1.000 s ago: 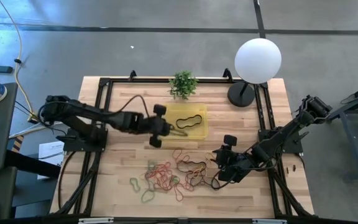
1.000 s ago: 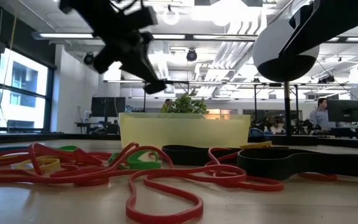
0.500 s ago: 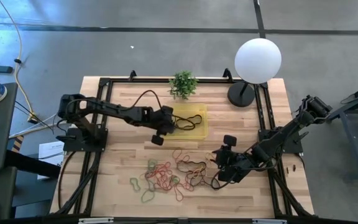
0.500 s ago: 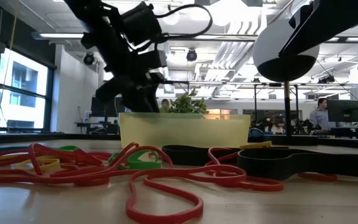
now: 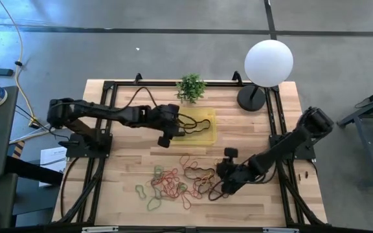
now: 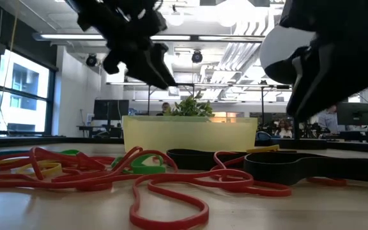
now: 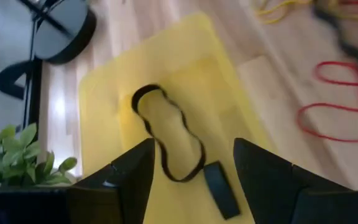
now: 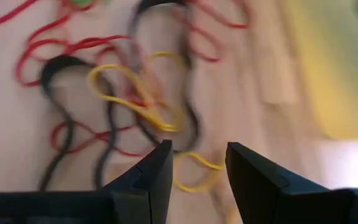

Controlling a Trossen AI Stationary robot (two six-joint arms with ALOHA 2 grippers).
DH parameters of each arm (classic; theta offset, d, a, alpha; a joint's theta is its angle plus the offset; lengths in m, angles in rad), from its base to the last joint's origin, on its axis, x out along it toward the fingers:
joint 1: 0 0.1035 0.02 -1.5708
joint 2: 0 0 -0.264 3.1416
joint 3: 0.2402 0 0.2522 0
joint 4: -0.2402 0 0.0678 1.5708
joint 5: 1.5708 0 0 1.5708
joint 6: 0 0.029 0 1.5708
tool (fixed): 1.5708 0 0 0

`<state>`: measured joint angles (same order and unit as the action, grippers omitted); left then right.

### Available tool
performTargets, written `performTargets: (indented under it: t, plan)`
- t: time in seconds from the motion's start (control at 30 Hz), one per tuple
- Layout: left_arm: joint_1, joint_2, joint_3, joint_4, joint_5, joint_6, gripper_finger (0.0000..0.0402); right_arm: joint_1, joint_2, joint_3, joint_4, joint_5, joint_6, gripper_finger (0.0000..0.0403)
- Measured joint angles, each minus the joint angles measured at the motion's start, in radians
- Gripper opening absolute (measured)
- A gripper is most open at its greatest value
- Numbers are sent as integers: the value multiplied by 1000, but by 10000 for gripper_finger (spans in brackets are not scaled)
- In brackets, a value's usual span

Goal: Pick and place rubber bands into bin
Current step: Put the black rubber band into the yellow bin

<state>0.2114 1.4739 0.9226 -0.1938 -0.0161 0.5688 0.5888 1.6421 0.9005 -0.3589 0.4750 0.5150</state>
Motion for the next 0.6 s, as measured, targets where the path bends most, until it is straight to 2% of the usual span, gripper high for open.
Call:
performTargets:
  t: [0.2,0.33,0.6]
  plan:
    - [-98,-114,0,-140,-19,0,183,-1,55,0,65,-12,-45,139]
    - [-195,-170,0,-206,-110,-36,170,-1,55,0,51,-10,-52,139]
    - [-350,-212,0,-253,-251,-124,161,-5,98,0,92,-40,-187,139]
